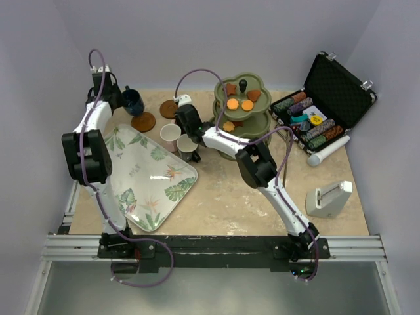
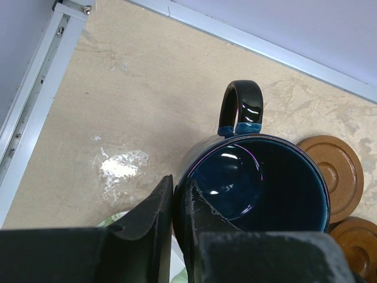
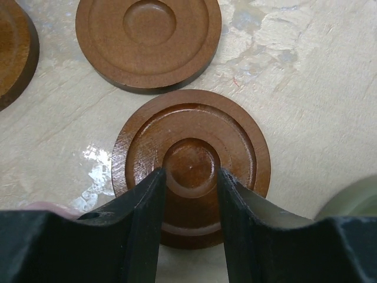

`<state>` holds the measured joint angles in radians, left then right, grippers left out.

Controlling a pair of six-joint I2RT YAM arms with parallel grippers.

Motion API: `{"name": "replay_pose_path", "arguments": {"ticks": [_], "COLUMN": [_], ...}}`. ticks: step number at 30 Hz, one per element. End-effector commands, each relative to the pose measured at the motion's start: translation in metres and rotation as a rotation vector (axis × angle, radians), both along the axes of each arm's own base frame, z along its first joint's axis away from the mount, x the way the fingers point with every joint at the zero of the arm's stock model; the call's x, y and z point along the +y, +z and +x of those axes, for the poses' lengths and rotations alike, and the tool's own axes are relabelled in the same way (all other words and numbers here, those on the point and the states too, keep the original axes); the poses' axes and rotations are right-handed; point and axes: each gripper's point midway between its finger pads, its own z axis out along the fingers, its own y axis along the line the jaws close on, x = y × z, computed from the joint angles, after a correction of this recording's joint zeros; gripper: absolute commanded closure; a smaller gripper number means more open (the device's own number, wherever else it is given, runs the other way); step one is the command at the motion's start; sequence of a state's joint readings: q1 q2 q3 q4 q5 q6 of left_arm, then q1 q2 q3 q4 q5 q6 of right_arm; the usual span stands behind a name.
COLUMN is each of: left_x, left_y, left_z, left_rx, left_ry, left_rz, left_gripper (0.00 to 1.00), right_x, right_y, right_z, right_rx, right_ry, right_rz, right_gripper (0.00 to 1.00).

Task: Serve the afternoon tea
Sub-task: Pick up the cup at the center of the board.

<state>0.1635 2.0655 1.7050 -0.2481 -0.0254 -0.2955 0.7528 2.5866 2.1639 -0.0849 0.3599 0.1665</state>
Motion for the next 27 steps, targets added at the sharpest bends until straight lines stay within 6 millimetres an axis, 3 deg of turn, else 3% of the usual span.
{"name": "replay_pose_path", "arguments": {"ticks": [1,12,27], "left_x": [-0.006,-0.008,-0.012], "left_y": [0.079,0.086,0.088], "left_z": [0.012,0.006,-0.009], "left_rx": [-0.216,-0.228,-0.238], "left_ry": [-0.030,-0.035,-0.041], "left_rz": [0.000,-0.002,-0.005], "left_gripper": [1.00,1.00,1.00], "right_x": [-0.002,-0.016,-0.036], "right_y": [0.043,0.034,0.055], "right_z": [0.006,-0.007,-0.021], "right_rx": [-0.076,-0.024,-0.037], "right_ry": [-0.024,0.011,0.029], "right_rz": [0.012,-0.101,-0.167], "right_gripper": [0.55,0.52,0.51]}}
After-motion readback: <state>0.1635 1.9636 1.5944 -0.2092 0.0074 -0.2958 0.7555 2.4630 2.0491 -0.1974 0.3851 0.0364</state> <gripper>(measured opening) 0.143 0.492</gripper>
